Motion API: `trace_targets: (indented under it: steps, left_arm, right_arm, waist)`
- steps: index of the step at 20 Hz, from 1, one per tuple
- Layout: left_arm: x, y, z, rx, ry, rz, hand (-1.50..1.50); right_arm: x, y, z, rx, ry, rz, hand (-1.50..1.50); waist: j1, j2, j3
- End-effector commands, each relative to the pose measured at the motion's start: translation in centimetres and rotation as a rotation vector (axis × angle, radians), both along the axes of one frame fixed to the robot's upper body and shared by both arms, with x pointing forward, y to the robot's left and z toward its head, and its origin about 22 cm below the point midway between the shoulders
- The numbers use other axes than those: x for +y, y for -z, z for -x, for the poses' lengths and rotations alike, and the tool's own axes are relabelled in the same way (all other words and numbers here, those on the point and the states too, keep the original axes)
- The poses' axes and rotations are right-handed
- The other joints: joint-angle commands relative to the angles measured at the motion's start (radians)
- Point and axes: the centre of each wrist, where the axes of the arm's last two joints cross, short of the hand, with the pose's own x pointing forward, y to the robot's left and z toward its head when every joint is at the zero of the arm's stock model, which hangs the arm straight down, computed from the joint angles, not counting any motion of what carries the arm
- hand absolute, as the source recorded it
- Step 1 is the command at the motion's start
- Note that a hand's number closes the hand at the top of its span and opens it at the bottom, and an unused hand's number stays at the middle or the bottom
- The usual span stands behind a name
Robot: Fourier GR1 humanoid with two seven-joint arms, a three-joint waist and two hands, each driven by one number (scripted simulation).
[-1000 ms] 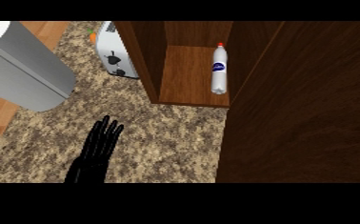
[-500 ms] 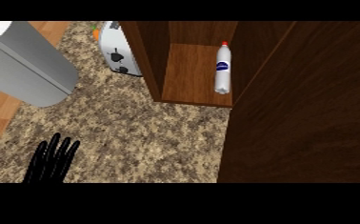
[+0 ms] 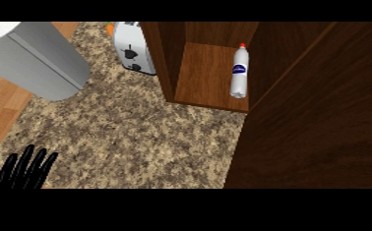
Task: Pick up the bottled water, place it into the cabinet and close the cabinet
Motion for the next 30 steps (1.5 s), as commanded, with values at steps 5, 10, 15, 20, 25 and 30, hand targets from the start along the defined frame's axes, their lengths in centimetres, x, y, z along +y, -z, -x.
trace_targets:
  steps: [5,10,15,20,25,30]
  left_arm:
    - [2.2,-1.5,-0.7,-0.029,0.018,-0.022,-1.5]
    - [2.5,-1.9,-0.8,-0.033,0.037,-0.022,-1.5]
    - [2.8,-2.2,-1.1,-0.039,0.044,-0.014,-1.5]
    - [3.3,-2.4,-1.0,-0.028,0.043,-0.014,-1.5]
    - [4.5,-3.0,-1.4,-0.047,0.025,-0.041,-1.5]
    - [4.6,-2.8,-1.3,-0.047,0.025,-0.023,-1.5]
  right_arm:
    - [2.2,-1.2,-0.9,-0.004,-0.168,0.148,1.5]
    - [3.6,-0.7,-2.5,0.033,-0.142,0.121,1.5]
    - [4.7,-0.6,-4.0,0.082,-0.088,0.084,1.5]
    - [6.7,0.1,-5.8,0.174,-0.082,0.018,1.5]
    - [7.9,0.6,-7.6,0.275,-0.1,-0.041,1.5]
    - [8.3,1.2,-9.8,0.373,-0.167,-0.087,1.5]
  waist:
    - [0.029,0.011,-0.005]
    - [0.043,0.017,-0.004]
    - [0.048,0.023,-0.005]
    - [0.046,0.026,0.0]
    - [0.044,0.031,0.002]
    - [0.044,0.034,0.004]
